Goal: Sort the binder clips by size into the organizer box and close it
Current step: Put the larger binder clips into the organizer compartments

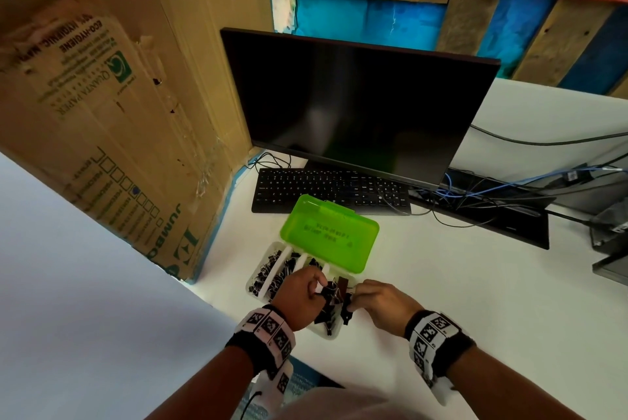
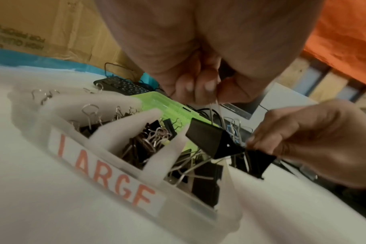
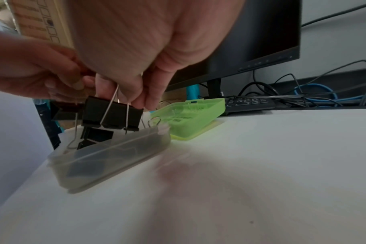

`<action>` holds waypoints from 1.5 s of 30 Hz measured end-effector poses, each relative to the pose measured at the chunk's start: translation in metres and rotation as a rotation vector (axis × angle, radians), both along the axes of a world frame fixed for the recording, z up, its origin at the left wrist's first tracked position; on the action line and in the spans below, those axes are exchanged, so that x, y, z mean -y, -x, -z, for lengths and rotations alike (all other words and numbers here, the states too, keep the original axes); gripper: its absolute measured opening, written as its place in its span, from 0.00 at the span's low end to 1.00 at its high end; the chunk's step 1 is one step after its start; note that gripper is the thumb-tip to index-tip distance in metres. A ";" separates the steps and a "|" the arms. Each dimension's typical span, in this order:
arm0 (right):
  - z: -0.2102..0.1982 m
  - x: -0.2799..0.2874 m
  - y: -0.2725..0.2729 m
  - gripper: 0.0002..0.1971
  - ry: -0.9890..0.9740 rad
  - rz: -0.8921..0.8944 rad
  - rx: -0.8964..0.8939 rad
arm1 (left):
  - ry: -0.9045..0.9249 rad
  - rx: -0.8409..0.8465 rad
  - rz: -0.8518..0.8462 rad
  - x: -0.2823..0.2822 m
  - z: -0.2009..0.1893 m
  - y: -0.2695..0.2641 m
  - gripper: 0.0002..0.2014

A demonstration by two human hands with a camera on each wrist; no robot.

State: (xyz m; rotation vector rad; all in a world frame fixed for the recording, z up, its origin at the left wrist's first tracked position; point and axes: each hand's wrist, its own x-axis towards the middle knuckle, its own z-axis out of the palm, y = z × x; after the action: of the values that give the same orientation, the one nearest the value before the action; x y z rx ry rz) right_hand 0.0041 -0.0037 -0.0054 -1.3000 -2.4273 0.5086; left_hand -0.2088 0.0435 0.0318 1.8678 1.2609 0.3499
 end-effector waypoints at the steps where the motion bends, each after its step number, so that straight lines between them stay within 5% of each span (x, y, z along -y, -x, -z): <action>1: 0.000 -0.001 -0.001 0.26 -0.005 0.015 -0.002 | -0.023 -0.019 0.029 0.000 0.000 0.001 0.15; 9: -0.003 -0.002 0.010 0.15 0.022 -0.013 -0.031 | -0.103 -0.087 0.071 0.008 0.000 -0.008 0.12; 24: -0.016 -0.011 0.000 0.14 0.043 0.072 -0.088 | -0.177 -0.101 0.306 0.012 0.000 -0.002 0.11; 30: -0.015 -0.010 0.001 0.14 0.050 0.082 -0.061 | -0.263 -0.092 0.248 0.017 0.001 -0.002 0.09; 40: -0.024 -0.017 0.009 0.15 -0.024 0.048 -0.054 | -0.333 -0.199 0.298 0.026 0.008 -0.008 0.21; 45: -0.028 -0.032 0.024 0.12 0.005 -0.015 0.100 | -0.345 -0.246 0.253 0.029 0.015 -0.007 0.23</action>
State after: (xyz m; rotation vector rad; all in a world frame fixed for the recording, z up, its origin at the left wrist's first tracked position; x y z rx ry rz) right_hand -0.0202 0.0280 0.0222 -1.3406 -2.5204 0.4640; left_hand -0.2013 0.0142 0.0165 2.3973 1.1560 0.2142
